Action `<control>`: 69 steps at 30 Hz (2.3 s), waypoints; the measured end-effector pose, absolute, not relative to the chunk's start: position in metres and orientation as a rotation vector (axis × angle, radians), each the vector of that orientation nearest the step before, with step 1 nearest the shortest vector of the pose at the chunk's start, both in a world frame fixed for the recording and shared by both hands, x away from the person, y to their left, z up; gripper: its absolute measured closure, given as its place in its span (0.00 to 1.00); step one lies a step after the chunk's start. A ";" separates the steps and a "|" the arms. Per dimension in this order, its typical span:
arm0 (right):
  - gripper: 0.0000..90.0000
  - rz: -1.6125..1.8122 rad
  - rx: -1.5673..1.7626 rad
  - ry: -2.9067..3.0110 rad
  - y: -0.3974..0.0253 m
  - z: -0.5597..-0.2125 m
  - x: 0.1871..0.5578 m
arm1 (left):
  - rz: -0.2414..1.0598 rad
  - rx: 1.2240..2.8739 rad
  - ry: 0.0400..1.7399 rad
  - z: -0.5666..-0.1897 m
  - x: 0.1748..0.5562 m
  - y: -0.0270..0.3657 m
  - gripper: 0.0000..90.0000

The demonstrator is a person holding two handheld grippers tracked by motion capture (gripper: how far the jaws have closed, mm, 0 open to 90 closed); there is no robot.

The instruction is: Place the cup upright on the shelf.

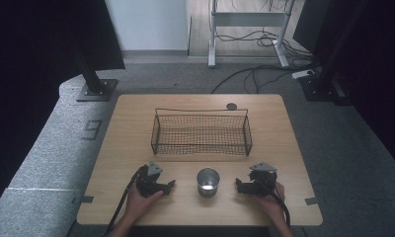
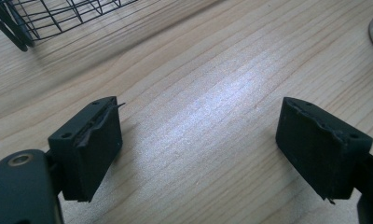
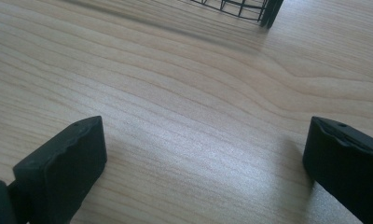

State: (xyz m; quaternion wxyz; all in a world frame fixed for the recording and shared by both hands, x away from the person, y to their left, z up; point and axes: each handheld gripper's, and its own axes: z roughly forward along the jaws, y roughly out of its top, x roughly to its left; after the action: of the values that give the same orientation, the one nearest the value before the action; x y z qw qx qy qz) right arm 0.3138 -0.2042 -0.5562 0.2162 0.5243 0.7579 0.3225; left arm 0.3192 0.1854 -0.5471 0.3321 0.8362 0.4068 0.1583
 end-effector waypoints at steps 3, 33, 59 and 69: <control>0.02 0.899 1.450 2.095 -0.205 -0.556 0.312 | 0.414 2.185 1.063 -0.547 0.319 0.185 0.16; 0.16 1.178 1.325 1.958 -0.207 -0.517 0.273 | 0.414 2.185 1.063 -0.547 0.319 0.185 0.16; 0.17 1.307 1.205 2.035 -0.174 -0.502 0.254 | 0.414 2.185 1.063 -0.547 0.319 0.185 0.16; 0.17 1.360 1.196 2.072 -0.162 -0.498 0.254 | 0.417 2.184 1.064 -0.547 0.319 0.185 0.16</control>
State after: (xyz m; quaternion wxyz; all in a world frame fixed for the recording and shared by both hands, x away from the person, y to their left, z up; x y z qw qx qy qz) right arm 0.2544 -0.1615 -0.4981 0.1935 0.4264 0.7387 0.4848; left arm 0.3191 0.1851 -0.5472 0.3319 0.8359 0.4071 0.1595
